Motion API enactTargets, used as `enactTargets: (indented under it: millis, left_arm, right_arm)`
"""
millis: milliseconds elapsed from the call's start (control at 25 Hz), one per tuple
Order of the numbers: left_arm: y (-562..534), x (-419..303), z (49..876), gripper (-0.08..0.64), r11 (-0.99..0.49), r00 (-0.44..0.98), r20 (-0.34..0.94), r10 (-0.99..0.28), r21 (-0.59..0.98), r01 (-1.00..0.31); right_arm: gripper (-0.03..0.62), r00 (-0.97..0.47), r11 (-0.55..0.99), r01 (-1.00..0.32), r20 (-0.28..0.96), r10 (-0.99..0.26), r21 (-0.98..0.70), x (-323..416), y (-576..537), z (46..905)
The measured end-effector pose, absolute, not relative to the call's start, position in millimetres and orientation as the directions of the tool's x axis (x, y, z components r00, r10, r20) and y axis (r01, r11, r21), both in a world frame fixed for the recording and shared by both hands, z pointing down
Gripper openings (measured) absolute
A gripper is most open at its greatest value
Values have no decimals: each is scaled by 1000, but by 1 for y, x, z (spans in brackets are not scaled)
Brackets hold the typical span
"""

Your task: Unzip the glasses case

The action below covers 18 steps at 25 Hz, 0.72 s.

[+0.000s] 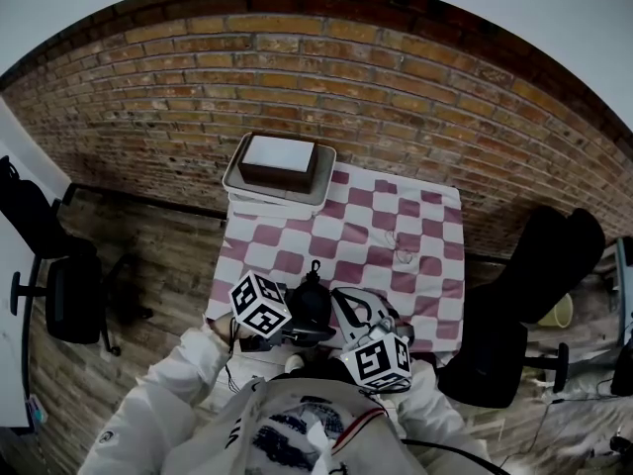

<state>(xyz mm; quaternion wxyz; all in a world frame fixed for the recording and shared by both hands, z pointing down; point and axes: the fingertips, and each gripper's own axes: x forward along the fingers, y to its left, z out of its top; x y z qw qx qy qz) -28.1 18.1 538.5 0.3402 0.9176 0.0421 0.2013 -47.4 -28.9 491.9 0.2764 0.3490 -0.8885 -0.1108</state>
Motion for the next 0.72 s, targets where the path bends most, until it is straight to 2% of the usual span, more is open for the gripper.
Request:
enactTargets:
  millis: [480,720]
  left_arm:
    - [16,-12,538,254,-777,910,362,204,625,-75]
    - [8,4,543,255,-787,905,380,192,611,-89]
  right_arm:
    - [17,-611,733,-557,405,-681,392,-31,-32,488]
    - [20,-684,799,-555,420,-597,232,-15,-38,493]
